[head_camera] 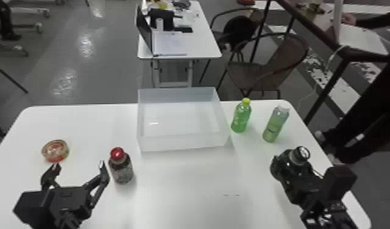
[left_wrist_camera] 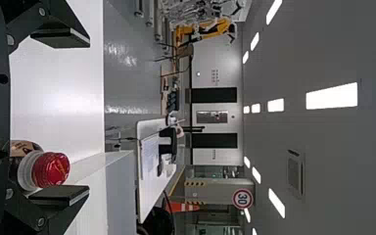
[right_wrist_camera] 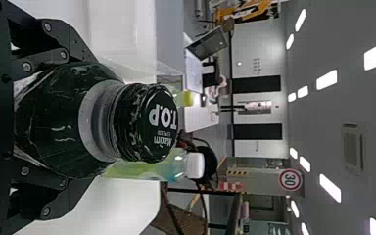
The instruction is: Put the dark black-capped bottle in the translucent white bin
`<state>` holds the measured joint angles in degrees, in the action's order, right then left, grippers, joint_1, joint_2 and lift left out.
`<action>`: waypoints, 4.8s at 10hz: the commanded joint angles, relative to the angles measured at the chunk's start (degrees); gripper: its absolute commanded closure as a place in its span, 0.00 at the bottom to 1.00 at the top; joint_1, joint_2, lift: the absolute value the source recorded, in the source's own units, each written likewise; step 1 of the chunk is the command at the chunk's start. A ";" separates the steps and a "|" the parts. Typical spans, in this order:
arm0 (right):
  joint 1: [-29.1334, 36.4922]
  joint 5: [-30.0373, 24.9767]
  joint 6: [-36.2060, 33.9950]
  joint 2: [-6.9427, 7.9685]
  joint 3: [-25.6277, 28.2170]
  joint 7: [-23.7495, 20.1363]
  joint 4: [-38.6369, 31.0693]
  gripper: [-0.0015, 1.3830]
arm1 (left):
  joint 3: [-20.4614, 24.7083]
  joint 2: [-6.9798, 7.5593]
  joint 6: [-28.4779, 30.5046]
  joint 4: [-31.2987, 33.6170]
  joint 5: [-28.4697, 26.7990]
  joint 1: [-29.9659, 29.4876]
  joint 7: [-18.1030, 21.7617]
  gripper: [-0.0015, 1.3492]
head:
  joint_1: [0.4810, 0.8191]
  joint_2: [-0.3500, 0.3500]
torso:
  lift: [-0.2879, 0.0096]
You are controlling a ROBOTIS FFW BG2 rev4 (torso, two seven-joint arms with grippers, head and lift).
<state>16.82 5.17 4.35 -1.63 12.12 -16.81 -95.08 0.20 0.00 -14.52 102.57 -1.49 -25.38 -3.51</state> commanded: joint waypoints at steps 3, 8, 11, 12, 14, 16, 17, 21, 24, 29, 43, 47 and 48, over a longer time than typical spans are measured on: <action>-11.20 9.06 7.69 -3.65 -7.98 0.99 7.36 0.63 | -0.46 -0.15 0.19 -0.09 0.09 0.60 0.00 0.17 | 0.63 0.44 | 0.85; -26.76 12.67 19.74 -0.75 -13.43 1.16 32.50 0.62 | -0.90 -0.15 0.46 -0.44 0.09 1.39 0.00 0.17 | 0.63 0.52 | 0.85; -37.39 16.18 22.90 -0.57 -15.81 -1.56 49.11 0.61 | -0.99 -0.15 -0.16 -0.97 0.79 2.09 0.00 0.17 | 0.63 0.53 | 0.85; -40.99 16.36 23.16 -0.31 -15.89 -3.23 54.30 0.61 | -1.08 -0.09 -0.69 -1.49 1.05 2.71 0.00 0.17 | 0.63 0.53 | 0.85; -46.97 16.18 22.64 0.05 -18.53 -4.64 61.68 0.61 | -1.26 -0.09 -0.77 -1.93 1.14 3.06 0.00 0.17 | 0.63 0.55 | 0.85; -51.45 15.22 21.58 -0.13 -19.23 -5.17 66.08 0.61 | -2.84 0.26 -1.39 -4.04 1.76 5.70 0.88 0.17 | 0.63 0.57 | 0.85; -53.30 15.30 21.05 -0.13 -20.29 -5.87 68.10 0.61 | -3.01 0.26 -1.65 -4.74 2.02 6.58 1.40 0.17 | 0.63 0.57 | 0.85; -55.50 18.03 19.12 -0.13 -24.16 -6.22 70.38 0.00 | -3.36 0.00 -2.09 -6.06 2.37 8.07 1.84 0.17 | 0.63 0.56 | 0.85; -50.31 22.69 17.10 -0.31 -25.47 -8.51 59.22 0.06 | -2.49 -0.15 -3.32 -5.71 2.37 6.49 2.02 0.17 | 0.62 0.58 | 0.85; -13.05 17.94 3.21 -9.45 -20.73 4.24 5.78 0.08 | -0.99 -0.15 -4.11 -4.66 1.58 4.47 1.84 0.17 | 0.63 0.61 | 0.85; 8.14 9.06 -5.31 -8.39 -14.22 4.06 -12.76 0.08 | 0.06 -0.15 -2.09 -1.32 0.70 1.39 1.32 0.17 | 0.63 0.59 | 0.85; 7.70 9.15 -5.40 -8.22 -14.22 4.06 -12.59 0.08 | 0.33 -0.15 -2.09 -0.97 0.61 1.30 1.32 0.17 | 0.63 0.59 | 0.85; 7.70 9.15 -5.40 -7.95 -14.22 4.06 -12.59 0.08 | 0.33 -0.15 -2.09 -0.88 0.61 1.30 1.32 0.17 | 0.63 0.59 | 0.85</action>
<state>24.53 14.35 -1.08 -9.74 -2.11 -12.74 -107.69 0.52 0.00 -16.61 101.66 -0.88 -24.09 -2.20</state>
